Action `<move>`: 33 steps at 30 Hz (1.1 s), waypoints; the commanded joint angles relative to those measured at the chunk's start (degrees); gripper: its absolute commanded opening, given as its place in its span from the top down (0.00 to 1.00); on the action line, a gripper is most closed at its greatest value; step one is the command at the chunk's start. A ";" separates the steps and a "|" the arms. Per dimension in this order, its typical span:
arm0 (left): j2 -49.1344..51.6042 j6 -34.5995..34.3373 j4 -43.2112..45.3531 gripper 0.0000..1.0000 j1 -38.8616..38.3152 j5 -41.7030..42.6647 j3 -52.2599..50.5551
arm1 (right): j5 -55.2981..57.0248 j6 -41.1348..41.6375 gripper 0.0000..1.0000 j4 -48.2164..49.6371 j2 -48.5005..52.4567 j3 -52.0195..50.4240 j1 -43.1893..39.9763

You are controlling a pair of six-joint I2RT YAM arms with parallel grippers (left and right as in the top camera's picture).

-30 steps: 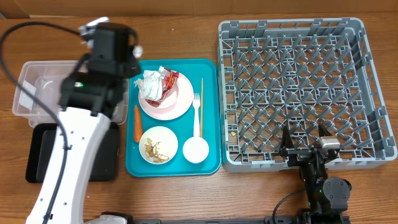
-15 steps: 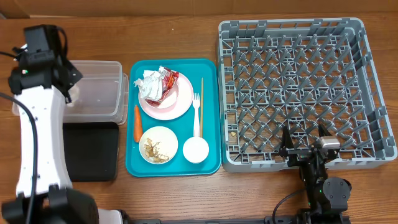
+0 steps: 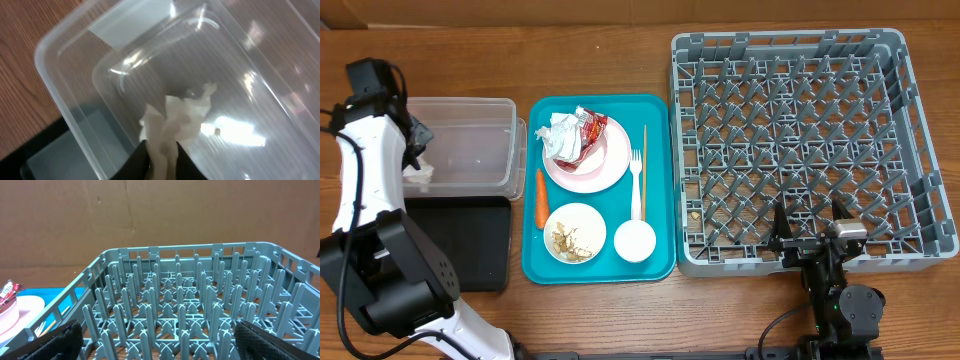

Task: Sort waste into correct bins and load items into the dishwasher
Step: 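Carry the napkins left and release them into the clear plastic bin, then return the left gripper to the plate and grasp the remaining napkin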

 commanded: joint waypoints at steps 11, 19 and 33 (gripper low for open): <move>-0.42 7.02 -3.89 0.12 0.09 0.63 7.13 | -0.07 0.24 0.00 0.46 -0.66 -0.61 -0.20; -6.32 9.20 -13.68 0.29 -4.79 11.61 16.94 | -0.07 0.22 0.00 0.46 -0.68 -0.61 -0.20; -9.94 21.00 -21.94 0.25 -23.74 21.20 13.97 | -0.07 0.22 0.00 0.46 -0.66 -0.61 -0.22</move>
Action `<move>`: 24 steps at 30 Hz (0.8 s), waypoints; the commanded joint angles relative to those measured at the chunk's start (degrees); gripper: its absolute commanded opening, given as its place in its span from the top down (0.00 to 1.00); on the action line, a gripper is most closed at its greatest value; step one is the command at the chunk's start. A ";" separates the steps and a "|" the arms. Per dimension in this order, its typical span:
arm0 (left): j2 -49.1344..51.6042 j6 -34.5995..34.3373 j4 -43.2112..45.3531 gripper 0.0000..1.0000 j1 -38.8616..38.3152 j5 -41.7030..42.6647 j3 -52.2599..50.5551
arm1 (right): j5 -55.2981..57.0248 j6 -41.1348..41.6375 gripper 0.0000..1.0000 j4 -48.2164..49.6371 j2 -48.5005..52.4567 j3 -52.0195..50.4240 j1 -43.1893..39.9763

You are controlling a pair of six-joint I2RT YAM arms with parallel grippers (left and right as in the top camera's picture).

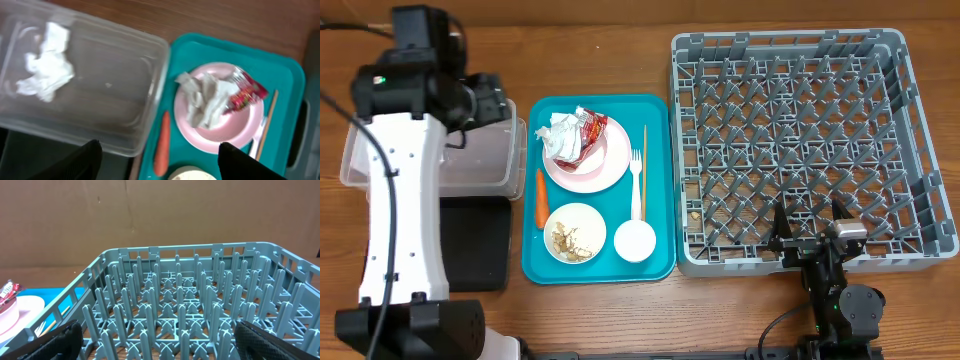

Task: Sort waste into correct bins and load items into the dishwasher
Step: 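Return the left gripper to the plate and grasp the remaining napkin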

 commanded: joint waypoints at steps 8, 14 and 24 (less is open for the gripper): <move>9.79 8.81 2.21 0.25 -9.33 2.12 -1.86 | -0.07 0.22 0.00 0.44 -0.66 -0.61 -0.22; 15.50 8.94 5.53 0.25 -10.58 2.14 -1.86 | -0.07 0.20 0.00 0.44 -0.66 -0.61 -0.22; 23.69 8.94 8.02 0.27 -10.58 2.21 -1.86 | -0.07 0.20 0.00 0.44 -0.66 -0.61 -0.20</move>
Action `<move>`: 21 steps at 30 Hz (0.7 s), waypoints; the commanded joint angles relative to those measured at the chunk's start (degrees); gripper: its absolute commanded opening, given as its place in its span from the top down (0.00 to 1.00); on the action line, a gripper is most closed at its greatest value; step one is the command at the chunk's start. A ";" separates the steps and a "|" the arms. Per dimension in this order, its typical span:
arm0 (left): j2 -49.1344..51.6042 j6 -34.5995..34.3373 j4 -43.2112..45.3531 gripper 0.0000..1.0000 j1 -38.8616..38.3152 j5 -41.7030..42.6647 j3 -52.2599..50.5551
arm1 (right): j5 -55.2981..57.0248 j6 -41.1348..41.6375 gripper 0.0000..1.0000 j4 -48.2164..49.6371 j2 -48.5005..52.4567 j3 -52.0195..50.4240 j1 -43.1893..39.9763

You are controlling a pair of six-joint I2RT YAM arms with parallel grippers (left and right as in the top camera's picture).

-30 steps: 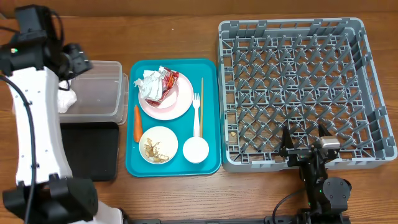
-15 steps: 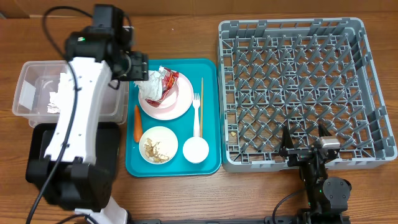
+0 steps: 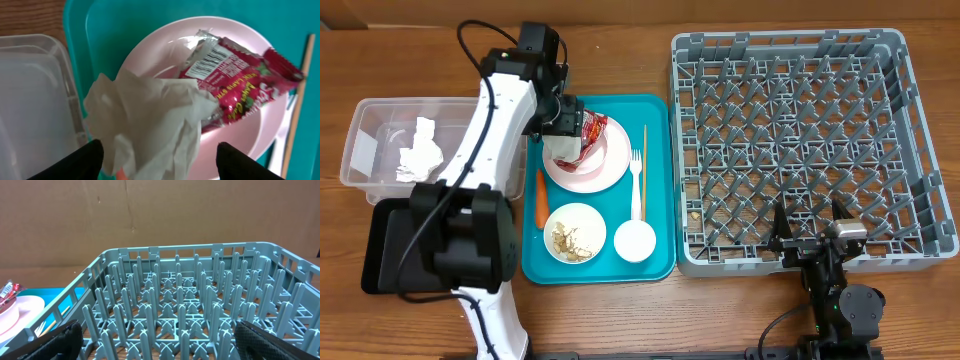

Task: Sort waste into correct bins and load items into the dishwasher
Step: 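Return the left gripper to the plate and grasp the remaining napkin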

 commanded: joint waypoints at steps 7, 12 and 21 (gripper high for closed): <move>2.95 1.66 0.83 0.68 -0.13 0.46 -0.46 | -0.07 0.20 0.00 0.44 -0.66 -0.61 -0.20; 2.75 1.68 0.57 0.89 -0.13 0.39 -0.37 | -0.07 0.22 0.00 0.44 -0.66 -0.61 -0.20; 0.07 1.44 -4.81 0.96 -0.09 0.44 7.41 | -0.07 0.22 0.00 0.44 -0.66 -0.61 -0.20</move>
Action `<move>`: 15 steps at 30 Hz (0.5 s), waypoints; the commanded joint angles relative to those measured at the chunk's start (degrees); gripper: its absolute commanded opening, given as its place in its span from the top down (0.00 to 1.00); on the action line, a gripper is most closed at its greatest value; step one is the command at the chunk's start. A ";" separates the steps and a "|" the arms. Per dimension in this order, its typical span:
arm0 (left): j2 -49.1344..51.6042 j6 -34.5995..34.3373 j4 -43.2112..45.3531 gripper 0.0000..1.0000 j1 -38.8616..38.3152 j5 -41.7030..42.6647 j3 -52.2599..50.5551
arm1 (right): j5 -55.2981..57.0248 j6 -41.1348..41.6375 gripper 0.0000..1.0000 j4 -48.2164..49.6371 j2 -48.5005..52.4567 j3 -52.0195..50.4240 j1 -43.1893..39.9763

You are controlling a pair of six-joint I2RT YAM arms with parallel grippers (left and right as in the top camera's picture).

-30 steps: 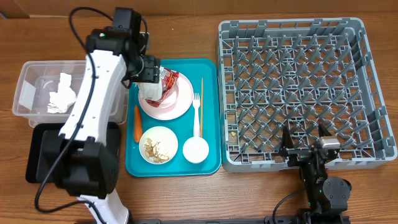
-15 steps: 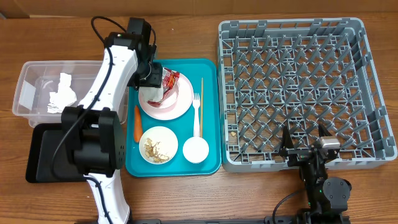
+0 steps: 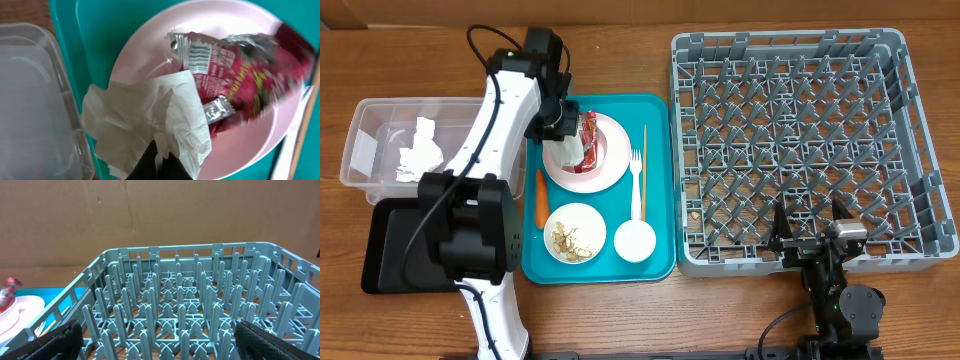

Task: Sort waste into correct bins and load items into the dishwasher
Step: 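Return the left gripper to the plate and grasp the remaining napkin, then move the napkin to the clear bin and open the left gripper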

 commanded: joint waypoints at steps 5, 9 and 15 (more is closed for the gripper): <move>-6.62 0.22 -4.92 0.96 0.11 0.37 10.45 | -0.07 0.22 0.00 0.42 -0.66 -0.61 -0.20; -10.05 -1.99 -5.75 0.96 0.61 -1.29 11.28 | -0.07 0.22 0.00 0.42 -0.66 -0.61 -0.20; -11.93 -7.67 -6.19 0.96 3.30 -9.46 11.28 | -0.07 0.22 0.00 0.42 -0.66 -0.61 -0.20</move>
